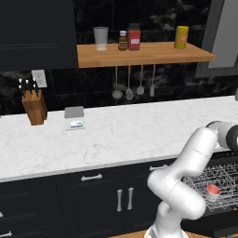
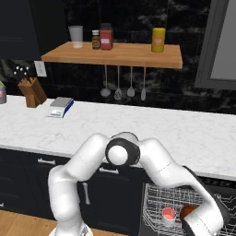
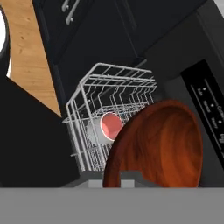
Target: Pick up the cup and bowl from the counter, place them in the dishwasher, and close the dishwasher door.
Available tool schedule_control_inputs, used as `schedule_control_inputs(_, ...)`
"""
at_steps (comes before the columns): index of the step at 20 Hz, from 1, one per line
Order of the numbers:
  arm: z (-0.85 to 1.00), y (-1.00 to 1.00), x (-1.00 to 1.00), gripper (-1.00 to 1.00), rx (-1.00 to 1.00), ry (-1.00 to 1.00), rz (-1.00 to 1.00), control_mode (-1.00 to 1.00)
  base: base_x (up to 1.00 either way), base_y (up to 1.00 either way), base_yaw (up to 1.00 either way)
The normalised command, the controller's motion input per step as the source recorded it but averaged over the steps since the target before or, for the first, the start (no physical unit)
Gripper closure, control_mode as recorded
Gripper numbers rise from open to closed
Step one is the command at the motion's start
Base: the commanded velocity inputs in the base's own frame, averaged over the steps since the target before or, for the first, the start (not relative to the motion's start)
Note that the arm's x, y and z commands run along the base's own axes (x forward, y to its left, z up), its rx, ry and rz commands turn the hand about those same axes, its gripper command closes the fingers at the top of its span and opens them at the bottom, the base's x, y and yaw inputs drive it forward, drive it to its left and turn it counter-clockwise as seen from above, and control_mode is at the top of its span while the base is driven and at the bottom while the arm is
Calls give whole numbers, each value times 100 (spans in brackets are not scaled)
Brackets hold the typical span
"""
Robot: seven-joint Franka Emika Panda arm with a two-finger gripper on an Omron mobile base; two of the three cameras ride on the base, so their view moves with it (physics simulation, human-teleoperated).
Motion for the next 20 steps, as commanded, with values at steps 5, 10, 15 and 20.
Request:
schedule_control_inputs(5,-72,68,6,100,-10,-10,4,-100,0,0,0)
schedule_control_inputs(10,-45,20,41,100,-1,1,2,-100,0,0,0)
schedule_control_inputs(15,-56,0,35,100,0,2,12,-100,0,0,0)
schedule_control_inputs(20,-37,0,26,100,0,0,13,-100,0,0,0)
